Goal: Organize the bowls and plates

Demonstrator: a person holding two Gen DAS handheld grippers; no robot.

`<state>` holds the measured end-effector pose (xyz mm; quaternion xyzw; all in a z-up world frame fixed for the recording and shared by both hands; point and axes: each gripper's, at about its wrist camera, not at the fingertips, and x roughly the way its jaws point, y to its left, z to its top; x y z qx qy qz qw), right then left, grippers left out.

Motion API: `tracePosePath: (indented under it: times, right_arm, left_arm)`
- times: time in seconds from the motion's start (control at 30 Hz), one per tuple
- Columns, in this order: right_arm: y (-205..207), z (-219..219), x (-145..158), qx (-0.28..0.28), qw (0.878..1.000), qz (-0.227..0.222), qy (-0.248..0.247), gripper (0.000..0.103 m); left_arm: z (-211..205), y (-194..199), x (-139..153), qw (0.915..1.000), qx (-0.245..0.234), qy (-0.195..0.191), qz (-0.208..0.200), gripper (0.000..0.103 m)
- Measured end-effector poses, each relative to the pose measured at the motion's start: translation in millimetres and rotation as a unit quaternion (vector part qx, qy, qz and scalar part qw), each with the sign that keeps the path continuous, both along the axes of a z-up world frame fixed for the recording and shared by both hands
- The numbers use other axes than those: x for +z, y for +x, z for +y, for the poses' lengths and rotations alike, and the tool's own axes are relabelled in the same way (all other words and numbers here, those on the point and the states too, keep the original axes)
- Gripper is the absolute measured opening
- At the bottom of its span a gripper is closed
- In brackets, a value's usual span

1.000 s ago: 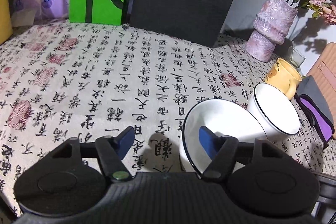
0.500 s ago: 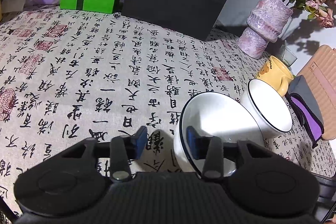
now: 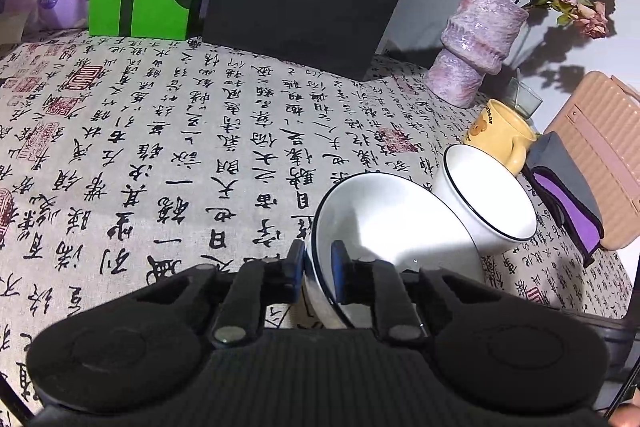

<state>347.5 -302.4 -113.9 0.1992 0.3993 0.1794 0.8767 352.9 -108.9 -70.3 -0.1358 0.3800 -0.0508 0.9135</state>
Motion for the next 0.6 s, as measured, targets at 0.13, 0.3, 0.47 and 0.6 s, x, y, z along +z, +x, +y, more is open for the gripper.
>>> tracePosePath:
  times: [0.13, 0.3, 0.47, 0.6]
  right_arm:
    - [-0.1, -0.3, 0.0, 0.000, 1.000, 0.000, 0.000, 0.025]
    - [-0.1, -0.1, 0.1, 0.000, 1.000, 0.000, 0.000, 0.025]
    - [-0.3, -0.1, 0.2, 0.000, 1.000, 0.000, -0.001, 0.025]
    - [-0.5, -0.6, 0.4, -0.001, 1.000, 0.000, -0.003, 0.024]
  left_arm:
    - [0.7, -0.6, -0.4, 1.0000, -0.001, 0.001, -0.001, 0.015]
    - [0.4, -1.2, -0.8, 1.0000, -0.001, 0.002, -0.004, 0.015]
    - [-3.3, -2.8, -0.1, 0.9998, -0.003, 0.016, -0.008, 0.015]
    - [-6.7, -3.9, 0.8, 0.9995, -0.006, 0.029, -0.013, 0.015]
